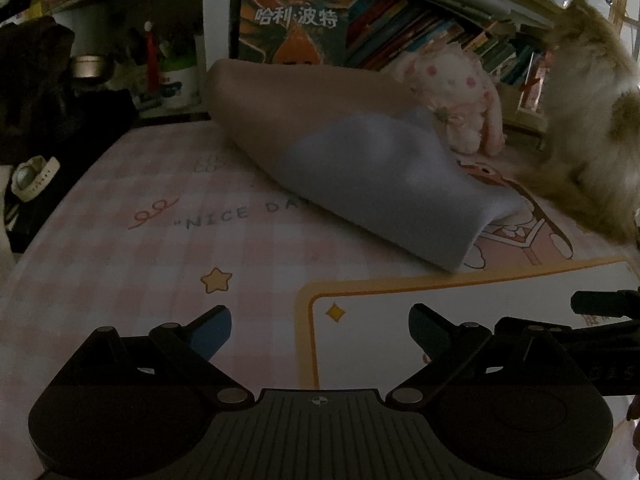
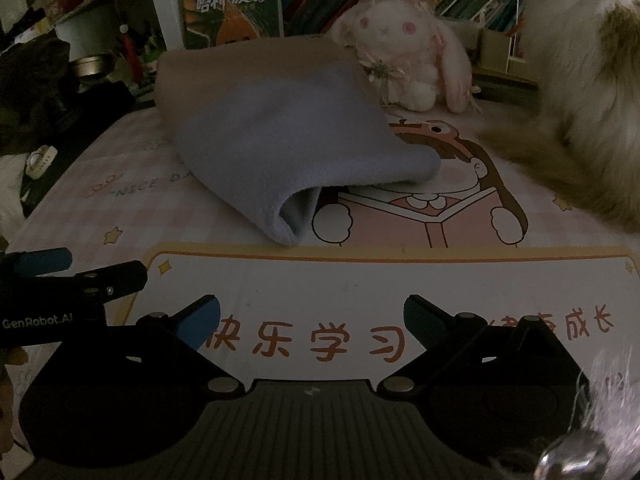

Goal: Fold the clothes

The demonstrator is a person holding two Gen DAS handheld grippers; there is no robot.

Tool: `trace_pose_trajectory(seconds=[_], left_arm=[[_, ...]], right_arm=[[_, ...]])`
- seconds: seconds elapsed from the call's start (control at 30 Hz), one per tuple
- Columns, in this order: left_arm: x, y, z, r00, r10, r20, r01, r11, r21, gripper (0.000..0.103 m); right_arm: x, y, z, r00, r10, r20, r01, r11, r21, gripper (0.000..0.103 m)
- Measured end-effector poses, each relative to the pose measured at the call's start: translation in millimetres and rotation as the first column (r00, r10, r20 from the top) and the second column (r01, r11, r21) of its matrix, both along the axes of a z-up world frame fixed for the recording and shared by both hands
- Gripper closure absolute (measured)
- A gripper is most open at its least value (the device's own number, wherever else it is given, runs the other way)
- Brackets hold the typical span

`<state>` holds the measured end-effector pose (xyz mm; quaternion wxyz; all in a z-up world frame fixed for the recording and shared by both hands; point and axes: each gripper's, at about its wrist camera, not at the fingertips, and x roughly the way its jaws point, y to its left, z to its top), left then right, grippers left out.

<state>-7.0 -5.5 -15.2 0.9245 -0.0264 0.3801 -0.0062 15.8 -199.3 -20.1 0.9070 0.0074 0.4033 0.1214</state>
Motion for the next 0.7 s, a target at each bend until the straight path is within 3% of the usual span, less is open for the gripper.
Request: trace_pose_trajectory(seconds=[0.7], left_arm=[[1.3, 0.1, -1.8, 1.0, 0.001, -0.013, -0.001, 1.0, 0.002, 0.006]], right_arm=[[1.6, -0.8, 0.1, 1.0, -0.008, -0.02, 0.008, 1.0, -0.005, 0.004]])
